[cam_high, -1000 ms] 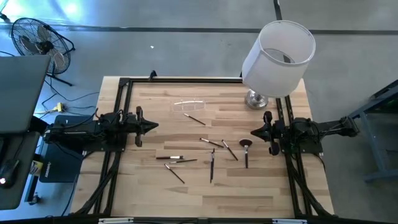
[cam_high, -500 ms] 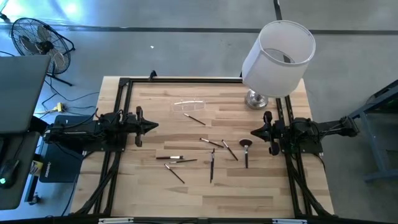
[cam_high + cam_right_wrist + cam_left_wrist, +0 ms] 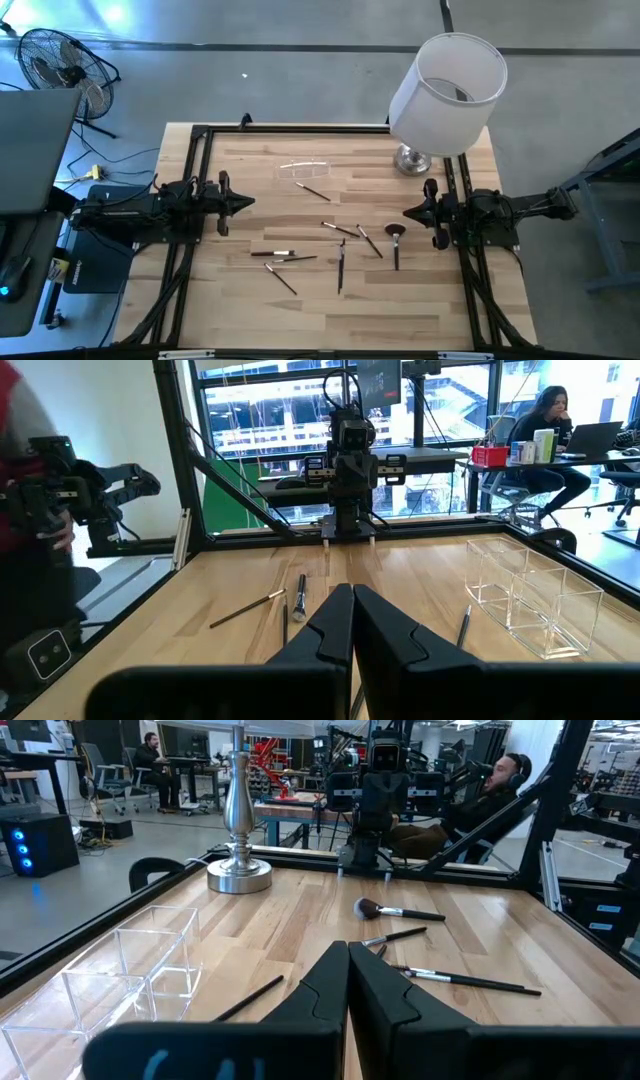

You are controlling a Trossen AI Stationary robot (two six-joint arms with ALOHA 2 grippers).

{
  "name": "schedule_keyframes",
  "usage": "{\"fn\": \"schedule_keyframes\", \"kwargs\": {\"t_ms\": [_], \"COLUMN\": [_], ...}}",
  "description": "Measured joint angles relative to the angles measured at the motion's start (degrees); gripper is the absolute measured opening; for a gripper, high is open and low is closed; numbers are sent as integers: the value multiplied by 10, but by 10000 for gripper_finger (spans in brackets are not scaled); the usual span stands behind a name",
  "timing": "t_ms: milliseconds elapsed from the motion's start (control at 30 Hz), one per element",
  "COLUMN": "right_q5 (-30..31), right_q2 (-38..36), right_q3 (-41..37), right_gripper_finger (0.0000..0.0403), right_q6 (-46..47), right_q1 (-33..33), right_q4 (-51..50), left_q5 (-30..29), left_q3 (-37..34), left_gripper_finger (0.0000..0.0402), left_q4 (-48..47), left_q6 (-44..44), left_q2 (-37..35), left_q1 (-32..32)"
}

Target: Put items in baskets/containers

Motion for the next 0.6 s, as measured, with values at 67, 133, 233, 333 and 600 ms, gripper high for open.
{"fn": "schedule_keyframes", "kwargs": {"t_ms": [67, 133, 233, 333, 600], "right_q5": [0, 0, 0, 0, 0], "right_q2": [0, 0, 0, 0, 0], "right_q3": [0, 0, 0, 0, 0], "right_gripper_finger": [5, 5, 5, 5, 5], "right_q6": [0, 0, 0, 0, 0], "right_q1": [0, 0, 0, 0, 0], "right_q4": [0, 0, 0, 0, 0], "left_q5": [0, 0, -5, -18, -14], "left_q3": [0, 0, 0, 0, 23], "left_gripper_finger": [1, 1, 1, 1, 0], "left_q4": [0, 0, 0, 3, -30], "left_q6": [0, 0, 0, 0, -7], "left_q2": [0, 0, 0, 0, 14], "left_q1": [0, 0, 0, 0, 0]}}
